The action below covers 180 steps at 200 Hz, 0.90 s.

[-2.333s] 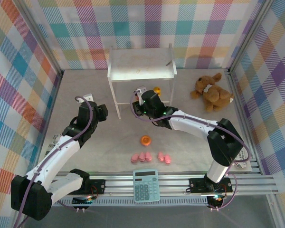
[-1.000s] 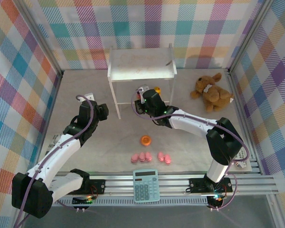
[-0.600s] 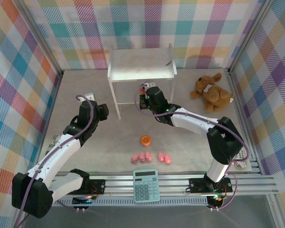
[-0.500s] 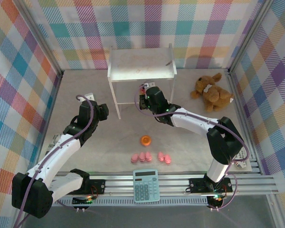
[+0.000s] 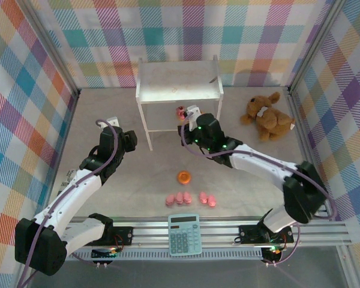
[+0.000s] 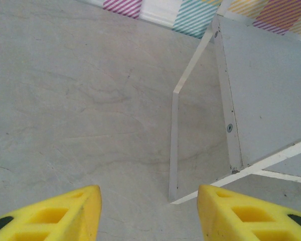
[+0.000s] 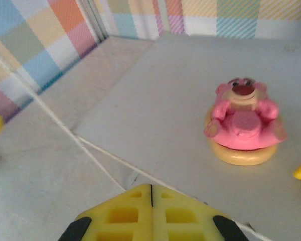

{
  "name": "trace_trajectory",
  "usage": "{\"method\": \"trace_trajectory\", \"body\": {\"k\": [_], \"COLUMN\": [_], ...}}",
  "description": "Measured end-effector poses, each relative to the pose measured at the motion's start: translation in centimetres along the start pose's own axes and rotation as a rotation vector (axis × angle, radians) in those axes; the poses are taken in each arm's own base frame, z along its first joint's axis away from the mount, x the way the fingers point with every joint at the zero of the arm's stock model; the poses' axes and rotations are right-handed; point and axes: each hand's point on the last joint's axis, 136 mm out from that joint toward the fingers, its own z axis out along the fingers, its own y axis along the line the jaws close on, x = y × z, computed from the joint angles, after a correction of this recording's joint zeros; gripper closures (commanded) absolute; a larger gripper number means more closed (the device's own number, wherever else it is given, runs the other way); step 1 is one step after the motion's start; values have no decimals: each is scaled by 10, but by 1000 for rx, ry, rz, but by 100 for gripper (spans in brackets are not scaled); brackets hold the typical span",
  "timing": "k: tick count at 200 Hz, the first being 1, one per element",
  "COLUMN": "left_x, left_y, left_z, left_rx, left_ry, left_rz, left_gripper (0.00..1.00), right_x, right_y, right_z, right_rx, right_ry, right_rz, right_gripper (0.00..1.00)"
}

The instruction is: Place and organize the plastic toys onto the shelf

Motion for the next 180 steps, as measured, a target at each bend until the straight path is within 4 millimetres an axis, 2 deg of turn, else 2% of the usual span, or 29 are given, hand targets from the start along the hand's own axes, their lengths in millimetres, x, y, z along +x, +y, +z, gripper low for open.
{"method": "trace_trajectory", "body": {"k": [23,54,72,88,104,127,135,155,180], "left_x": [0,1,1,7,18,32,37,47,73], "left_y": [0,3,2,-2,-10,-22,-26,-37,-58], "left_z": [-1,-6,-9,-11,-14,-18,-19,-19,-15], "left_rx": [-1,-4,1,7,21,40,48,61,82], "left_ry": [2,7,6,22,55,88,98,118,177], "left_rz": [7,13,14,29,60,105,118,137,196], "left_gripper": [47,46,46,46,46,46,46,45,45], "right_x": [-41,-93,-108,-108,-99,-75,-64,-44,-30], "right_y": [4,-6,-22,-47,-85,-129,-137,-149,-164], "right_z": [-51,-146,-189,-212,-222,-220,-215,-203,-195], "right_rx": [11,97,190,305,449,593,615,636,643], "right_ry": [-97,-283,-362,-379,-342,-246,-203,-122,-74], "right_rz": [-24,-49,-27,9,71,158,180,233,316], "right_gripper": [97,95,88,86,86,85,83,70,52]}}
